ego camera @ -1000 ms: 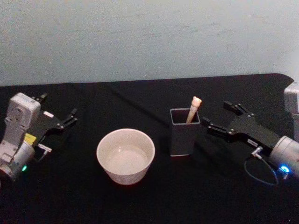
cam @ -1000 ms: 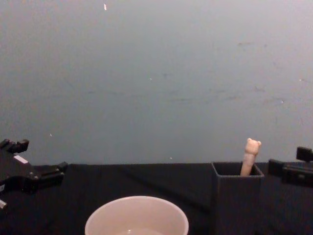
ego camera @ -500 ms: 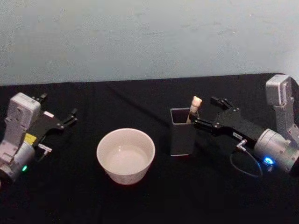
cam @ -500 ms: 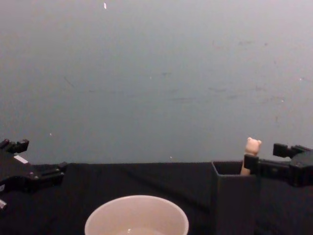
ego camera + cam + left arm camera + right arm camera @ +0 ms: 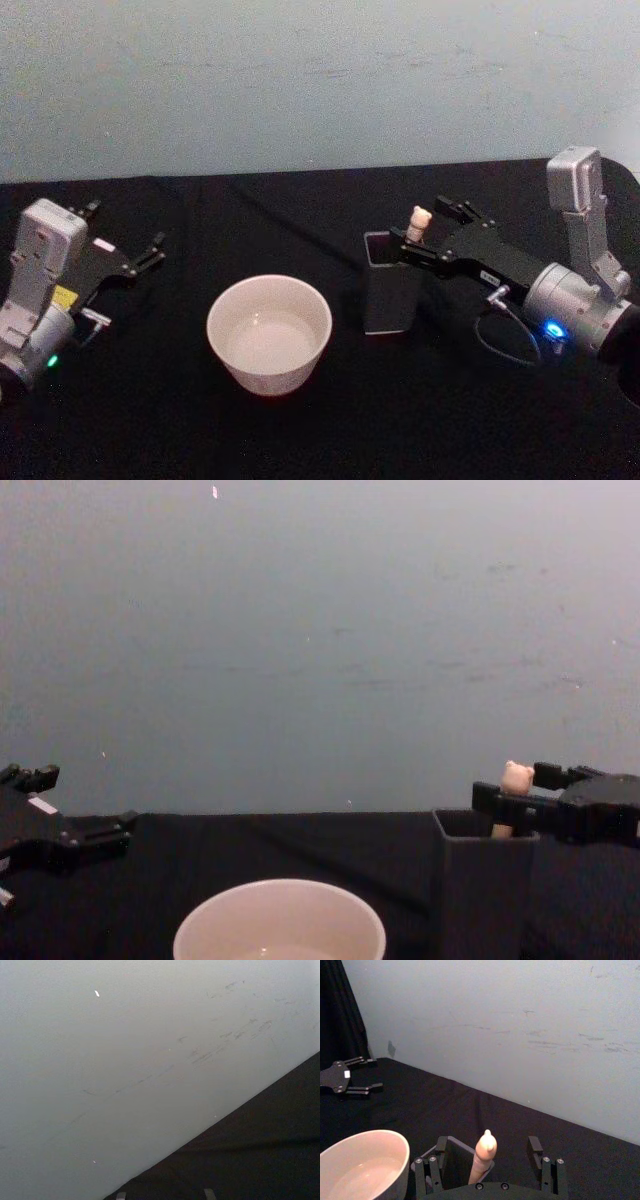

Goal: Pick up the stirring spoon with one hand, stir inside the cup, then place it back in its original position.

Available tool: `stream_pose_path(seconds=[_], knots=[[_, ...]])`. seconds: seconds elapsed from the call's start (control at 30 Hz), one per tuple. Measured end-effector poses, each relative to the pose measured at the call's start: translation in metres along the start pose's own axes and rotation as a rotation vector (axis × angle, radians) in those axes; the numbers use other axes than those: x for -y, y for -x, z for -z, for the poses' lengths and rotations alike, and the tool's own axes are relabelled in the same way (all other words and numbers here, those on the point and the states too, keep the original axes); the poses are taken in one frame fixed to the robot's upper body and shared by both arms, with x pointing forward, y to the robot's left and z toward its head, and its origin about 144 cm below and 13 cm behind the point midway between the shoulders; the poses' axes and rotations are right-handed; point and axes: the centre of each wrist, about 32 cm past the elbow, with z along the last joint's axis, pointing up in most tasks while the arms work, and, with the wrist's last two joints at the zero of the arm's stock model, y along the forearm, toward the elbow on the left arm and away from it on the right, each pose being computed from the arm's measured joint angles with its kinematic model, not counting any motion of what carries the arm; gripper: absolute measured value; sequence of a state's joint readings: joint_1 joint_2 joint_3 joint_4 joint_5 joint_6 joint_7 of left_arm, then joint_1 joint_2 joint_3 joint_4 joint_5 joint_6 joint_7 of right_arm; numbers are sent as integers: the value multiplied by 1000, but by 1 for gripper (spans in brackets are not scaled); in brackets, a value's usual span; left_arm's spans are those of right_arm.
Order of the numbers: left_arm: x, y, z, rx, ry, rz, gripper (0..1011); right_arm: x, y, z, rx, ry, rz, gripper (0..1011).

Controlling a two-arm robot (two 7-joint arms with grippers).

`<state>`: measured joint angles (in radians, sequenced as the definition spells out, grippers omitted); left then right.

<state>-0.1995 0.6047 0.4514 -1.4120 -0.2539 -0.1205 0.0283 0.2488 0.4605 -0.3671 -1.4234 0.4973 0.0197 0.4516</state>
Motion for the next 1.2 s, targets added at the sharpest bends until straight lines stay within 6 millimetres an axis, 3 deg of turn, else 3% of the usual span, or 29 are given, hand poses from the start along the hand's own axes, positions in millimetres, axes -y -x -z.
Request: stream_pose_path(seconds=[1.13, 1.2], knots=[[0, 0, 0, 0, 0, 0, 1001, -6, -2, -2, -11, 22, 6, 1002], [0, 0, 0, 0, 0, 0, 1001, -6, -2, -2, -11, 22, 6, 967]])
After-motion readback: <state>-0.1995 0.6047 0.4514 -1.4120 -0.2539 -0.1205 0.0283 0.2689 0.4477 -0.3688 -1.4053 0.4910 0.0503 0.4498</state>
